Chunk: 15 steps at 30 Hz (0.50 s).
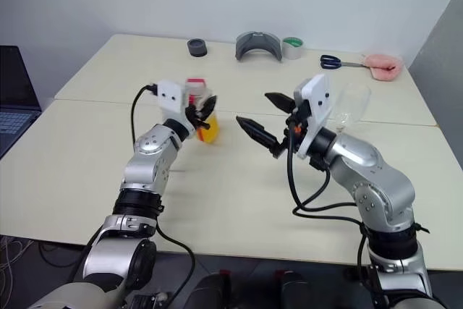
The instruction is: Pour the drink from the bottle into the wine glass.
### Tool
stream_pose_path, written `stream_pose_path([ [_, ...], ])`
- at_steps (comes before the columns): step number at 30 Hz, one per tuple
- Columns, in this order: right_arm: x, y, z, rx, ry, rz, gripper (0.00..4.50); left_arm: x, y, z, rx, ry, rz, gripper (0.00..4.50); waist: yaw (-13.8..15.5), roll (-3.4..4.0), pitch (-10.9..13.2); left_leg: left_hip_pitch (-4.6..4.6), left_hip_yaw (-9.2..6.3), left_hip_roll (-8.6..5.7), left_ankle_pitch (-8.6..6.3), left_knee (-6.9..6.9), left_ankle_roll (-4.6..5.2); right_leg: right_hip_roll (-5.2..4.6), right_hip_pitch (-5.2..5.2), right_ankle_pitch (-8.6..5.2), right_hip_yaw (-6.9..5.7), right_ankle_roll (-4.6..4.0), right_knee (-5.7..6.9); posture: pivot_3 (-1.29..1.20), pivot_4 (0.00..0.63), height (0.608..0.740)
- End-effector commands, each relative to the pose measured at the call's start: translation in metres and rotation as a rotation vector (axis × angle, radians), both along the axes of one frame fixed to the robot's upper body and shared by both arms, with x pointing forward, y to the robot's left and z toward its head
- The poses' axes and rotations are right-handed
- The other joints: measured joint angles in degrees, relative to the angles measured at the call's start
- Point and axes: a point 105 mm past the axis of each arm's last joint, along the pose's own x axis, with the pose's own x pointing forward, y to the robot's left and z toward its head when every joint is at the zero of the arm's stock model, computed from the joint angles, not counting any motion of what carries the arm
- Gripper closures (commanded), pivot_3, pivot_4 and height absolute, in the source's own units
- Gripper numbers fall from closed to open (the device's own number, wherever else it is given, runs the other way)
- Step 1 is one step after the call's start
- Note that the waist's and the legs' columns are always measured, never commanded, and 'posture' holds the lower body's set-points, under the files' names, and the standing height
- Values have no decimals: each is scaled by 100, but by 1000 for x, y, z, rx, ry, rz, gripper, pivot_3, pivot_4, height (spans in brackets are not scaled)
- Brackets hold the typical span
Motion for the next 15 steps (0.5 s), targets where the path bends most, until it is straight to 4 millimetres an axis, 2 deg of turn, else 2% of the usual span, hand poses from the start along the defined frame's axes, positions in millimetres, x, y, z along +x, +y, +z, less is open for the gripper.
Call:
stream_pose_path([
  [1, 4, -8, 11, 5, -48, -19, 0, -22, -28, 21, 10, -33, -208, 2777, 0, 0, 0, 0, 1, 0, 0, -1, 0, 0, -1, 0, 0, 0, 0, 0, 150, 740],
  [8, 0, -9, 22, 44, -47, 6, 0, -49, -62, 31, 28, -13, -496, 2777, -8, 3, 2, 0, 3, 0, 0, -1, 0, 1, -2, -1, 3, -1, 0, 0, 150, 740],
  [15, 3, -4, 30, 48, -49, -13, 0, -57, -70, 37, 54, 2, -620, 2777, -12, 5, 3, 0, 4, -2, 0, -1, 1, 5, -3, -1, 4, -1, 0, 0, 150, 740],
])
